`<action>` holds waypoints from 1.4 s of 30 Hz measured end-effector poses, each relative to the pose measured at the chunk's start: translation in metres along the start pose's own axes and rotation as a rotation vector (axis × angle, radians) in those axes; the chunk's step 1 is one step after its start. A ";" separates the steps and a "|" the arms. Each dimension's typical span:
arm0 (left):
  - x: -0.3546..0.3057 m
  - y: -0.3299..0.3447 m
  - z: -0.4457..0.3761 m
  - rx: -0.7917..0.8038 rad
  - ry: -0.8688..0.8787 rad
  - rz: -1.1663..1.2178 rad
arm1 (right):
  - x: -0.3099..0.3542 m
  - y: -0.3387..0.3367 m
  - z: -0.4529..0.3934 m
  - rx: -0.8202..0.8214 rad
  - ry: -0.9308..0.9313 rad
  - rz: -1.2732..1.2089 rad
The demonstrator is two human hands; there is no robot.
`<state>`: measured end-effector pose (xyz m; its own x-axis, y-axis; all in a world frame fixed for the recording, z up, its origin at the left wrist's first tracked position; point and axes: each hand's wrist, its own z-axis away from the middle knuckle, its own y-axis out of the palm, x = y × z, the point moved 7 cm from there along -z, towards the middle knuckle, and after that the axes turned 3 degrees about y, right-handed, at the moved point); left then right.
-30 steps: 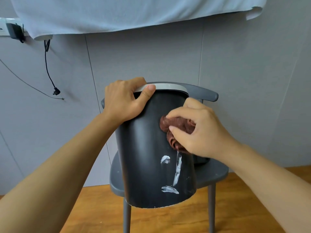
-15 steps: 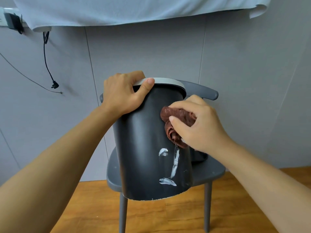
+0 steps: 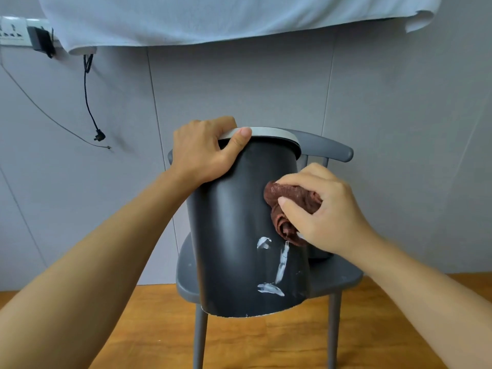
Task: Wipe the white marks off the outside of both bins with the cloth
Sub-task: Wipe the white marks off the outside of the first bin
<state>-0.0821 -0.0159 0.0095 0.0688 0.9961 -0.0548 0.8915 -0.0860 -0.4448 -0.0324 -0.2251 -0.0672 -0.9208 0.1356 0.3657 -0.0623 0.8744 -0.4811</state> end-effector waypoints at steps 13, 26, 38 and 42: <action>0.012 -0.001 0.003 -0.016 -0.022 0.013 | -0.005 0.004 0.038 0.092 0.068 -0.042; 0.011 0.000 0.003 -0.018 -0.015 0.004 | 0.000 0.005 0.052 0.210 0.013 0.006; 0.014 -0.001 0.003 -0.018 -0.020 0.020 | 0.001 0.013 0.078 0.353 0.013 -0.005; 0.016 -0.001 0.004 -0.019 -0.036 0.008 | -0.015 0.001 0.054 0.113 0.150 0.012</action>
<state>-0.0837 0.0005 0.0055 0.0604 0.9940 -0.0908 0.8993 -0.0936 -0.4271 -0.0393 -0.2511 -0.1158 -0.8545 0.2212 0.4700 -0.1024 0.8153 -0.5699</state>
